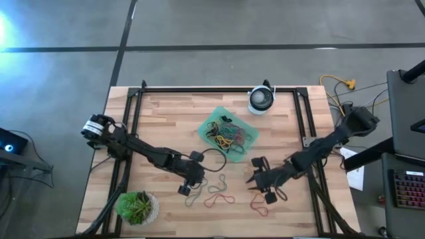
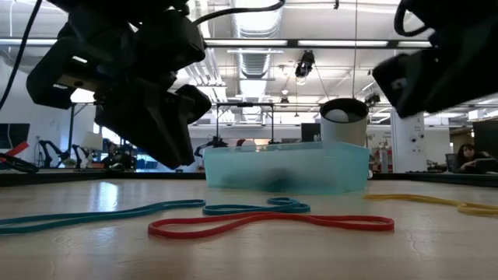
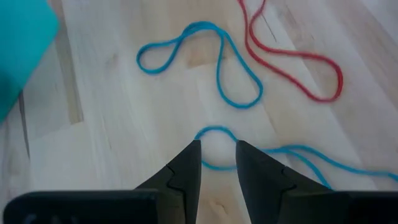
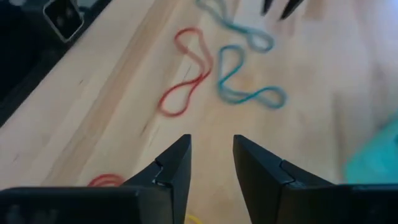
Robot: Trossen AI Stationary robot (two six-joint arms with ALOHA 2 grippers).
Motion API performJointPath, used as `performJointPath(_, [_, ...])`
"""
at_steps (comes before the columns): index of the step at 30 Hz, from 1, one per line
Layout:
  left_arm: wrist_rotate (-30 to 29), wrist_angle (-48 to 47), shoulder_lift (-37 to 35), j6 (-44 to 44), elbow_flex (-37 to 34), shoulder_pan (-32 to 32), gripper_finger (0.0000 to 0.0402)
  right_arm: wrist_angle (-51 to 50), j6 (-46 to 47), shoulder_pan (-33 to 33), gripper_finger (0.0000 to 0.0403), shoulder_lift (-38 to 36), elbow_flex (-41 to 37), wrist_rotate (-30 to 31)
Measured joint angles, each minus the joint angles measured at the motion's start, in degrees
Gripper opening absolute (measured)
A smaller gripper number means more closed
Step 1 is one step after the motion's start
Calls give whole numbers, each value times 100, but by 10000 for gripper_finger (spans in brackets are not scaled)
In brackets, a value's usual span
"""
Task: Pick and place rubber bands into bin
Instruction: Put the yellow rubber band into the blue bin
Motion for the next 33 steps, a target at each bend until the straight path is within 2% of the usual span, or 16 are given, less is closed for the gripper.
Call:
performJointPath(4, [0, 206, 81, -1, 0, 4, 85, 356, 170, 78, 106, 512, -2, 3])
performJointPath(10, [164, 322, 354, 44, 81, 5, 85, 473, 308, 78, 98, 852, 54, -10])
performJointPath(18, [214, 350, 561, 52, 275, 5, 85, 478, 845, 203, 97, 932, 64, -68])
performJointPath(25, [212, 271, 432, 43, 232, 3, 85, 339, 1433, 494, 102, 972, 57, -588])
performJointPath(33, [210, 257, 430, 37, 216, 3, 85, -130, 2311, 822, 96, 972, 52, -590])
